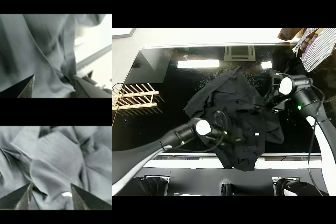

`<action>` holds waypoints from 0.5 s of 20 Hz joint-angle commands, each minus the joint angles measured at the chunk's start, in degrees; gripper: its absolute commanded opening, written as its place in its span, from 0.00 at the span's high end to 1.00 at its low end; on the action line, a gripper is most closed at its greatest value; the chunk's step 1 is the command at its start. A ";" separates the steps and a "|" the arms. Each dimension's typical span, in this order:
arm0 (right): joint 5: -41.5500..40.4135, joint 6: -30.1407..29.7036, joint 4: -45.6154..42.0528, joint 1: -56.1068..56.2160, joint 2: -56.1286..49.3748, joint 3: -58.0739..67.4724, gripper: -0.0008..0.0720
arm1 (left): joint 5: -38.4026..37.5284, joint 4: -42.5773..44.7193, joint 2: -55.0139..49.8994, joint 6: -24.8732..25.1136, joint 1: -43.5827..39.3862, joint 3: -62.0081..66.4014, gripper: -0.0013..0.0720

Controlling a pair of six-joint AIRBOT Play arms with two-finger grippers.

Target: Fold the clothes and pants, and hang the long-sleeved shirts on hangers.

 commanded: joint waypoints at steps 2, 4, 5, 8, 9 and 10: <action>13.35 0.04 -6.84 -0.02 5.57 1.49 0.13 | -7.96 4.79 1.66 20.31 12.15 2.10 0.24; 18.73 0.90 -8.37 -0.02 8.83 1.49 0.13 | -12.55 13.14 1.73 25.14 16.24 5.64 0.24; 20.46 2.01 -9.38 -0.02 10.54 1.49 0.13 | -12.94 16.96 1.73 28.30 17.55 7.30 0.24; 22.67 5.44 -10.01 -6.03 14.29 1.18 0.13 | -10.62 22.43 1.70 38.69 19.26 10.03 0.24; 22.69 4.85 -9.75 -10.88 15.17 0.15 0.13 | -9.60 22.51 1.68 43.45 19.37 10.19 0.24; 24.46 3.45 -8.22 -16.72 15.39 -1.97 0.13 | -7.89 22.49 1.68 46.58 19.34 10.23 0.24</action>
